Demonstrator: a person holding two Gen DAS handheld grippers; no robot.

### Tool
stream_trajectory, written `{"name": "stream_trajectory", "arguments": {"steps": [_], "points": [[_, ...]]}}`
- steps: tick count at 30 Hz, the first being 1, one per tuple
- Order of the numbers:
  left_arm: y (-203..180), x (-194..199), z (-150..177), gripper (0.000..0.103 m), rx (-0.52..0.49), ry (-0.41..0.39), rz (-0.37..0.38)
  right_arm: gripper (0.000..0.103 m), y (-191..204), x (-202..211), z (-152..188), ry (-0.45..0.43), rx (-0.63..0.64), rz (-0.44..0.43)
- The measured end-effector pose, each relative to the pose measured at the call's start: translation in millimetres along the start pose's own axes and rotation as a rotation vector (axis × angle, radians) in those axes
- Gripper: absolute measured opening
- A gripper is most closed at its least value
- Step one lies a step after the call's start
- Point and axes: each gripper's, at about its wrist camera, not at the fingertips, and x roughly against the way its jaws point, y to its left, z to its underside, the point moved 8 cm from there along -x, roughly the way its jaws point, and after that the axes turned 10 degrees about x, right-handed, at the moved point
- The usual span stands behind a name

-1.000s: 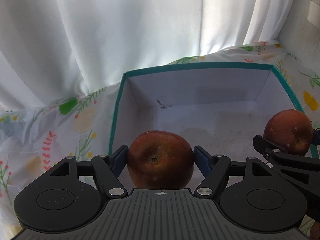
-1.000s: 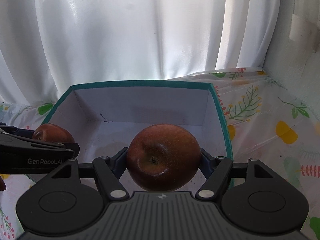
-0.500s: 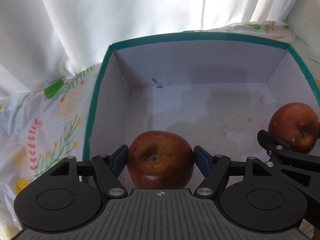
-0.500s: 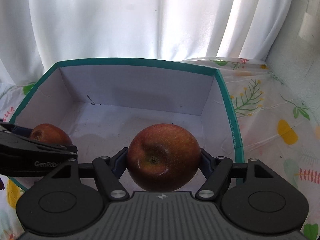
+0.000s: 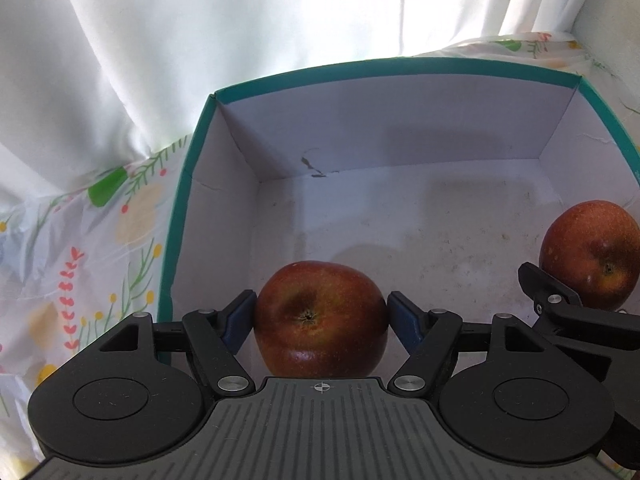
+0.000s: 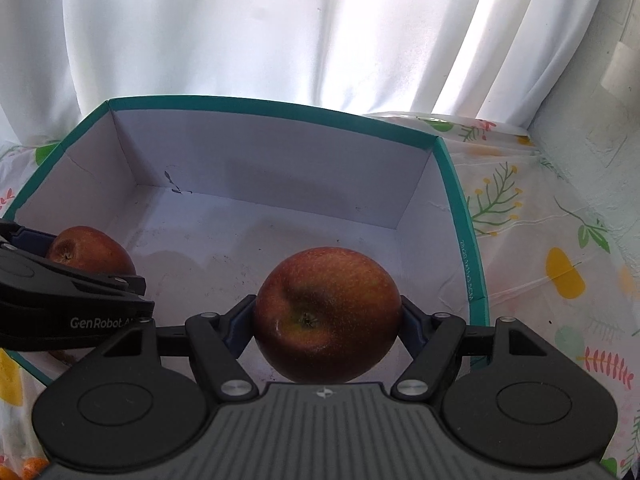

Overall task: Organize fruits
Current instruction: 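Lower both apples into the box and open both grippers, then move both tools back to the fruit and close on yellow pears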

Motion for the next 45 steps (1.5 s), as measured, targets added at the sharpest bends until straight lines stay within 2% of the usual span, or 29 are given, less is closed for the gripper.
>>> {"name": "stream_trajectory", "arguments": {"steps": [6,9,12,15,20,27,30,32,34,37,39,45], "points": [[0.6,-1.9,-0.6,0.076,0.004,0.003,-0.011,0.072,1.7,-0.2,-0.1,0.016,0.006,0.003],[6.2,1.9,-1.6,0.077,0.022,0.001,-0.011,0.076,-1.0,7.8,-1.6,-0.011,-0.023,-0.004],[11.8,10.5,-1.4,0.081,0.037,-0.010,-0.007,0.095,-9.0,26.4,-7.5,-0.084,-0.035,0.029],[14.6,25.4,-1.5,0.081,0.033,-0.048,-0.008,0.103,-13.8,45.9,-9.1,-0.149,-0.055,0.024],[16.9,51.5,1.2,0.086,0.035,-0.096,0.006,0.103,-17.2,76.1,-3.7,-0.226,-0.109,-0.026],[24.9,86.8,16.6,0.087,0.037,-0.159,0.013,0.103,-18.7,122.0,24.1,-0.331,-0.267,-0.138],[35.3,105.4,30.0,0.088,0.042,-0.200,0.020,0.103,-19.6,144.7,42.2,-0.407,-0.375,-0.212],[46.4,117.4,44.7,0.090,0.046,-0.228,0.029,0.103,-15.3,151.4,57.9,-0.419,-0.436,-0.261],[56.0,125.4,60.8,0.091,0.046,-0.244,0.036,0.103,-1.2,151.3,74.6,-0.401,-0.435,-0.333],[68.4,130.4,87.3,0.091,0.037,-0.252,0.045,0.103,22.5,145.7,99.9,-0.308,-0.442,-0.385],[76.3,129.6,105.6,0.091,0.038,-0.247,0.062,0.103,30.8,151.0,112.6,-0.299,-0.459,-0.424],[90.4,116.8,151.8,0.090,0.035,-0.219,0.111,0.103,28.3,173.7,122.9,-0.361,-0.517,-0.389]]}}
